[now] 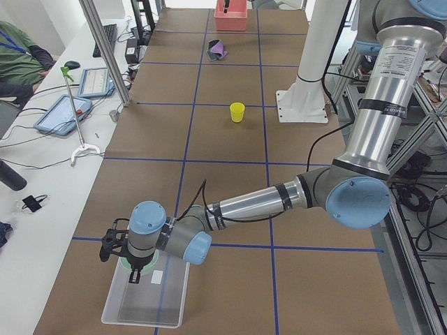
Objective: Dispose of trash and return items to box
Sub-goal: 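Carry the green bowl into the clear plastic box and release it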
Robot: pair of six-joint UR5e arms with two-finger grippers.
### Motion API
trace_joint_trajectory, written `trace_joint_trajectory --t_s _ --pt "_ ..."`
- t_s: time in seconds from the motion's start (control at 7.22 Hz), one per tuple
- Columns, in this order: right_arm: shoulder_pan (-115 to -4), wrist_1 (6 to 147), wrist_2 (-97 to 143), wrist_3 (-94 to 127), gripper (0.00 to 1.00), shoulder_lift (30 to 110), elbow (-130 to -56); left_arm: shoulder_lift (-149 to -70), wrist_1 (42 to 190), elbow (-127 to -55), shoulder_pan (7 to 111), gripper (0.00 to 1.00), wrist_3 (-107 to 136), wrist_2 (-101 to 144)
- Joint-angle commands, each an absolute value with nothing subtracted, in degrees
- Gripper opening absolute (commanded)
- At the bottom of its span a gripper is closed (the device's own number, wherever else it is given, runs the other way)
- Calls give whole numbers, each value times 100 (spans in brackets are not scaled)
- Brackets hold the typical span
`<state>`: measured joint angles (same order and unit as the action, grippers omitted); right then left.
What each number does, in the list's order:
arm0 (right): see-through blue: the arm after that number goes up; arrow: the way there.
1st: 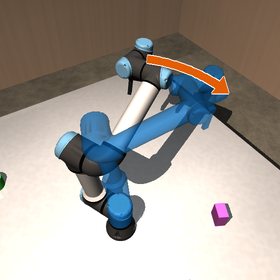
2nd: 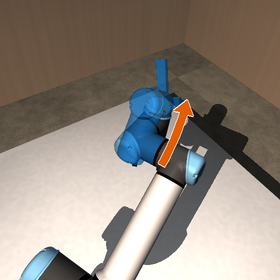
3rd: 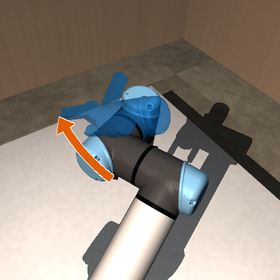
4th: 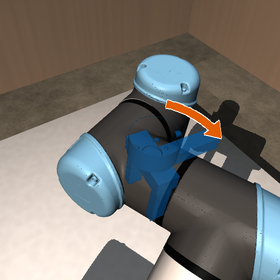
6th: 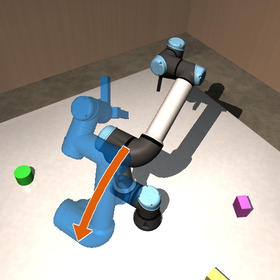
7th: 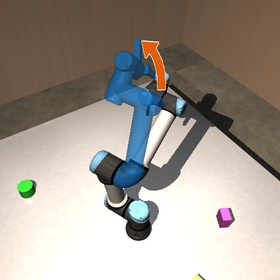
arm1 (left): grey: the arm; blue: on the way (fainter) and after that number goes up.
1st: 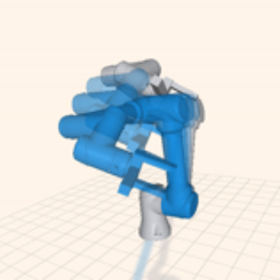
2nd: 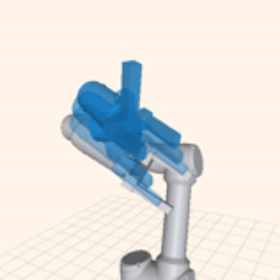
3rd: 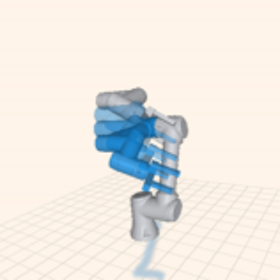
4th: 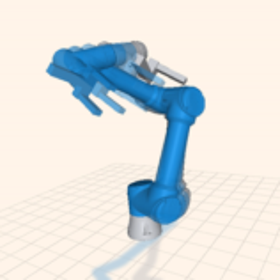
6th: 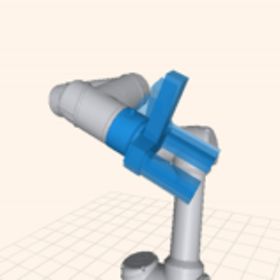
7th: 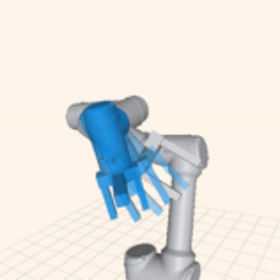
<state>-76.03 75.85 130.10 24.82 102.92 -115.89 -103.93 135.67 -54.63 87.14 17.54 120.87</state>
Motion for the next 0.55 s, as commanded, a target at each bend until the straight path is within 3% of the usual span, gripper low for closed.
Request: trace_joint_trajectory --t_s 0.0,0.14,0.42 --pt "-7603 7585 12938 2479 100 10283 -11593 -10118 14236 -5423 8194 0 2257 12059" --pt "-7603 7585 12938 2479 100 10275 -11593 -10047 14317 -5432 8148 2 2267 12059" --pt "-7603 7585 12937 2479 100 10274 -11593 -9933 14326 -5562 8147 77 1771 12067"
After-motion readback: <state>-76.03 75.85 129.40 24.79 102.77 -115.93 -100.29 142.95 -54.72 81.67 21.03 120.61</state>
